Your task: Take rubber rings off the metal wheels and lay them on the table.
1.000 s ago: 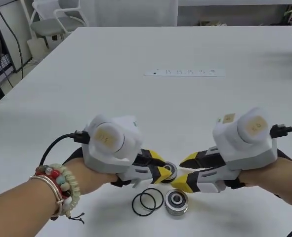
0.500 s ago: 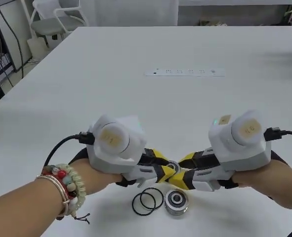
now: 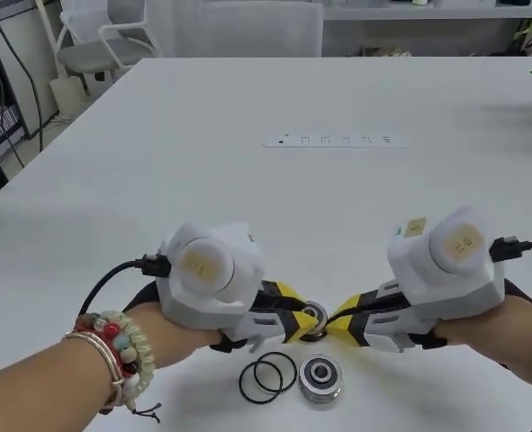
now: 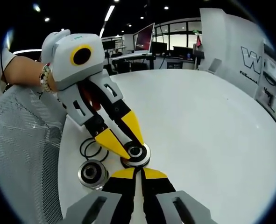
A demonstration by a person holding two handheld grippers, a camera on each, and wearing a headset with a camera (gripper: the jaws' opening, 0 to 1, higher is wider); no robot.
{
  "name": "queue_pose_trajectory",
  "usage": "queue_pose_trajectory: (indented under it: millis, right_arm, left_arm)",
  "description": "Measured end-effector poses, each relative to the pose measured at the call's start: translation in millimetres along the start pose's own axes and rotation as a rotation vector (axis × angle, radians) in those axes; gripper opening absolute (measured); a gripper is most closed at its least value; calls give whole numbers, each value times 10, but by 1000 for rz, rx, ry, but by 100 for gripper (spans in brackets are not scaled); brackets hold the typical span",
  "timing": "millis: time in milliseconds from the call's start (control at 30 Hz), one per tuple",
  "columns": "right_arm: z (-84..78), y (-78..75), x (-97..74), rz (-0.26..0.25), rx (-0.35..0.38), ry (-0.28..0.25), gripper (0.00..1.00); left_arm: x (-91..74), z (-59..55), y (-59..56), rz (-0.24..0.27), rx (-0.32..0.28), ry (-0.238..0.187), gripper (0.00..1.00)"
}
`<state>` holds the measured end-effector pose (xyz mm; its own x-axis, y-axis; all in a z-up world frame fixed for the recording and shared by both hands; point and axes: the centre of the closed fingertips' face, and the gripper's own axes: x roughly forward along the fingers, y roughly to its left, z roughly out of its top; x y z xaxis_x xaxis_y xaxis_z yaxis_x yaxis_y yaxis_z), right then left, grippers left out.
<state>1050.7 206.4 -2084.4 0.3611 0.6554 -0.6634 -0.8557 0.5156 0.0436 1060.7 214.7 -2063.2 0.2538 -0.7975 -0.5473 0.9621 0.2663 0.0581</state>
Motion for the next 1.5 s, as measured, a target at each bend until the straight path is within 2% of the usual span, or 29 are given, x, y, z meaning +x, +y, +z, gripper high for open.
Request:
queue_pose_trajectory:
  millis: [67,233,333,467,500,533,567,633,767,900,1000,1167,1200,1300,1500]
  right_arm:
    - [5,-5,2,-4,0,1,0]
    - [6,-39,-3,-19,62,10,0]
    - [-7,-52,-8,-29,195,30,0]
    - [-15,-63,-8,-24,297,23,0]
    - [-24,-58,-14,-19,344,26,0]
    - [-32,-56,-21,-13,441,39,0]
    - [-27,-62,-21,-9,478,39,0]
    - [-24,-83,-32,-12,500,26,0]
    - [-18,-73,-58,-15,527,37,0]
    - [22,-92,-94,-27,562,14,0]
    - [63,-67,-105,-16,628,-4,0]
    - [84,-41,-128,2,657,-19,0]
    - [115,-15,-131,15,653,-27,0]
    - [127,12,-125,0,619,-11,0]
    - [149,13,-121,2,603,-10,0]
  left_arm:
    - [1,-2,2,1,-2,0,8]
    - [4,-5,1,0,-3,1,8]
    - [6,-7,0,-2,-1,2,8]
    - [6,-8,1,-2,0,2,8]
    - [7,-9,-1,-4,0,2,8]
    - [8,-8,-4,-6,1,1,8]
    - [7,-8,-6,-7,3,1,8]
    - [8,-7,-12,-9,4,0,8]
    - [12,-2,-19,-10,7,-1,8]
    - [10,-2,-26,-11,9,-2,8]
    - [13,0,-29,-13,9,-2,8]
    - [10,0,-36,-12,9,-3,8]
    - [10,1,-38,-13,12,-4,8]
    - [10,1,-35,-15,14,-5,8]
    - [10,2,-33,-13,13,-11,8]
